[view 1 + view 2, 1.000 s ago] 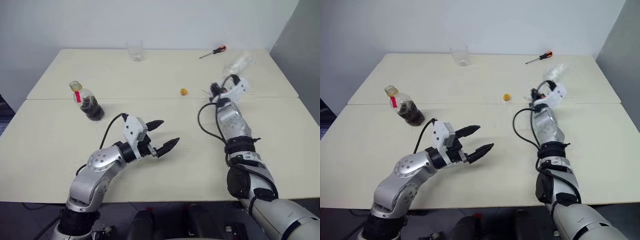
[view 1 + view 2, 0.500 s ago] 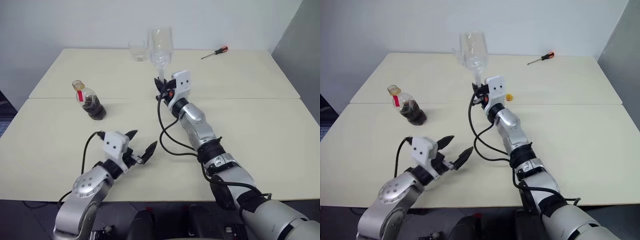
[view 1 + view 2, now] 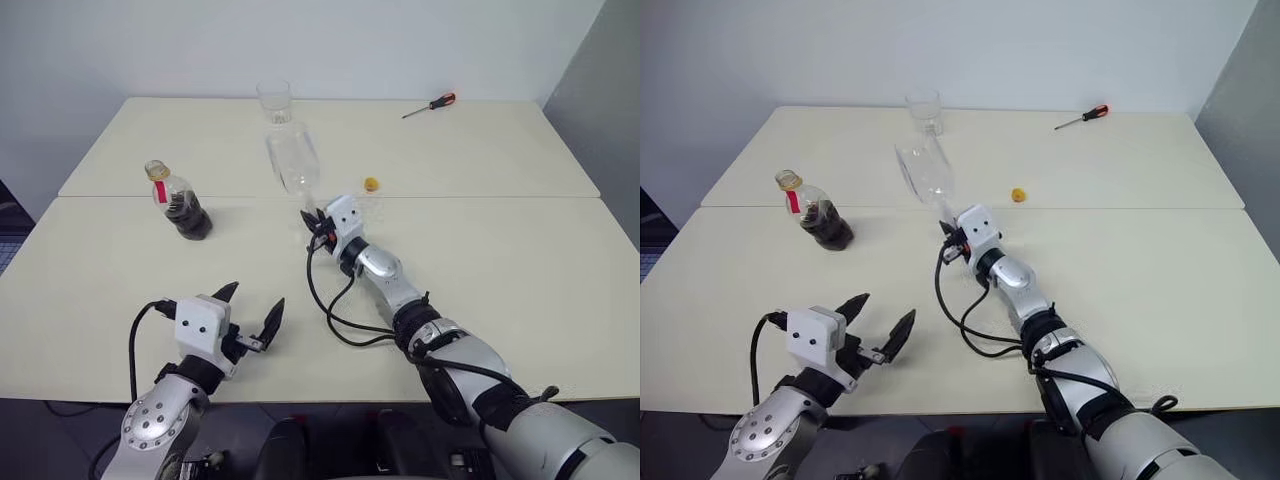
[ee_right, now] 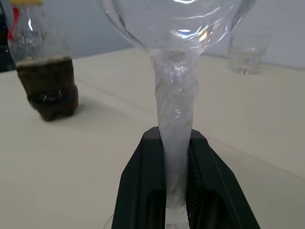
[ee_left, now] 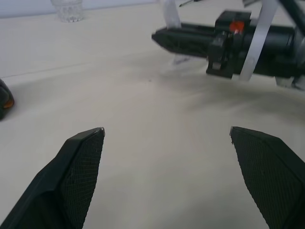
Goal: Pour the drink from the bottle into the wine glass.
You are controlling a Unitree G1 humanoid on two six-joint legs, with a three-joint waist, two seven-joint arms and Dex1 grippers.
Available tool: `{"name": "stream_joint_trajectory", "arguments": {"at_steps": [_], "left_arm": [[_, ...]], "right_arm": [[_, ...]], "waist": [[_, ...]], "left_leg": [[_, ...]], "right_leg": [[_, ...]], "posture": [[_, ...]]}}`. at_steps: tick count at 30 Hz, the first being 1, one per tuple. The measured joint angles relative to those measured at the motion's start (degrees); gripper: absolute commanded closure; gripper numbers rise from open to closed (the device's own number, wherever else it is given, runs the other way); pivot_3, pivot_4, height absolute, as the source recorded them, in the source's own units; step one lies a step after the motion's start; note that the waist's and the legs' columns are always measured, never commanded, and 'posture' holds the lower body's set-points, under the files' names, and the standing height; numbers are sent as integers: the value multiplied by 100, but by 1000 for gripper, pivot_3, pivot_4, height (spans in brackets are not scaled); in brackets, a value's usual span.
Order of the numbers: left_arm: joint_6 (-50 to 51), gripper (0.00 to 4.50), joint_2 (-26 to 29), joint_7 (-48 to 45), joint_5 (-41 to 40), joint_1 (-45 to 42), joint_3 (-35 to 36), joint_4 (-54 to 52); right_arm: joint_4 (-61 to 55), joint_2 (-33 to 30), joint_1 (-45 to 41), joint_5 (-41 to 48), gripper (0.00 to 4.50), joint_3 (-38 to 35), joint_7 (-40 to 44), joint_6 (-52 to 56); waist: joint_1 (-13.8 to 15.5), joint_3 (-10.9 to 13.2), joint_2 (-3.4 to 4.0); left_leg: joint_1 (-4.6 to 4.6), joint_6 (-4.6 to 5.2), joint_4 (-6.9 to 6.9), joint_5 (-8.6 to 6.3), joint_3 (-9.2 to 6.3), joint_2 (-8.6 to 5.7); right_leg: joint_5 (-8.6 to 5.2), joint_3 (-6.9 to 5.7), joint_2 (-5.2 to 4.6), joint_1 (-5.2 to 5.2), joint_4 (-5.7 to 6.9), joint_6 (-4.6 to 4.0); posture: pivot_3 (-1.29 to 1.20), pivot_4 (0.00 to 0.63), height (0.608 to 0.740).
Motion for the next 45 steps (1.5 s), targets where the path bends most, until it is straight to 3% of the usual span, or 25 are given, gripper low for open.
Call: {"name": "stream_joint_trajectory", "arguments": {"at_steps": [14, 23, 31, 41, 45], "left_arm": [[-162, 0, -54, -89, 73, -456, -164, 266], [115, 0, -55, -88, 35, -652, -210, 257], [390, 0, -55, -56, 3, -899, -248, 101], [708, 0, -55, -36, -105, -1071, -270, 46], [778, 0, -11, -120, -228, -914, -280, -70]], "right_arm": [[-576, -42, 366, -183, 4301, 82, -128, 662], [-2920, -203, 1818, -201, 4301, 264, 285, 1714], [-4082, -559, 2182, -330, 4301, 493, 433, 2771], [-4301, -657, 2204, -456, 4301, 652, 422, 2960], [-3798, -560, 1964, -434, 4301, 576, 396, 2649]], "waist": [[18, -6, -5], [57, -16, -10], [88, -17, -13], [88, -18, -14], [73, -19, -17]], "left_leg": [[15, 0, 2, 0, -1, -3], [19, 0, 1, 0, -2, -1], [19, 0, 2, 0, -1, -7], [19, 0, 2, 0, 0, -10], [29, 0, 2, 0, 5, -11]], "right_leg": [[-1, 0, 4, 11, 13, -2], [-2, 1, 2, 13, 12, 0], [-2, 1, 5, 14, 11, 0], [-2, 1, 8, 14, 10, 0], [-2, 5, 16, 16, 12, 0]], "posture": [[0, 150, 740], [0, 150, 740], [0, 150, 740], [0, 150, 740], [0, 150, 740]]}}
